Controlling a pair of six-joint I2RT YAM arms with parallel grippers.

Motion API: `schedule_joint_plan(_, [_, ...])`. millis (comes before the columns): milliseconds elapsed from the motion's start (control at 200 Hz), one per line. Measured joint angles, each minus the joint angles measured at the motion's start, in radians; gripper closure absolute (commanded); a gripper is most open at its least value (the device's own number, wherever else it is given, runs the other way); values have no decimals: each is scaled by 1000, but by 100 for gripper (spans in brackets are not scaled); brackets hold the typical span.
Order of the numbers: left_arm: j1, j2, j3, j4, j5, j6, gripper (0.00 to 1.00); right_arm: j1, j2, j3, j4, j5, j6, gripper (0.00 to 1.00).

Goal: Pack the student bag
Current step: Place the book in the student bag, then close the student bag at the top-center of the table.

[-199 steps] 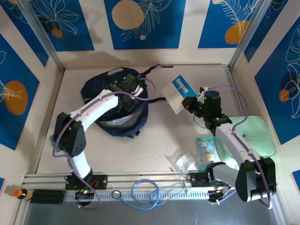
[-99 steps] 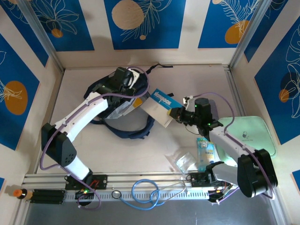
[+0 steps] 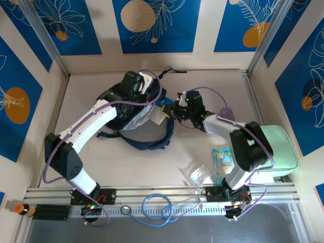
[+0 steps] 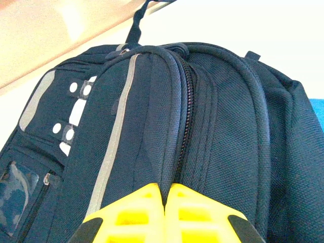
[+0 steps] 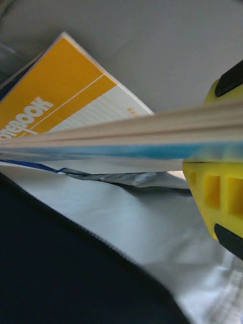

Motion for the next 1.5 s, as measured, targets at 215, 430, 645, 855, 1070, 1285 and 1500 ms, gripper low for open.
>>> schedule_joint_plan(215, [0, 8, 0, 36, 5, -18, 100, 54, 230, 171, 8, 63, 34, 100])
schedule_joint_plan(430, [0, 21, 0, 65, 4, -38, 100, 105, 400, 340, 20, 129, 68, 73])
schedule_joint_plan(645, [3, 24, 0, 77, 4, -55, 100, 107, 402, 331, 23, 153, 80, 27])
schedule_joint_plan(855, [8, 37, 0, 99, 38, -74, 100, 73, 193, 143, -27, 173, 84, 18])
schedule_joint_plan(1070, [8, 86, 2, 139, 119, -113, 100, 9, -23, -31, -49, 192, 68, 19])
schedule_joint_plan(1285, [8, 193, 32, 175, 219, -198, 53, -52, -232, -139, -258, 347, 23, 20])
schedule_joint_plan(1500, [27, 219, 29, 218, 253, -310, 34, -97, -360, -149, -452, 520, -69, 20])
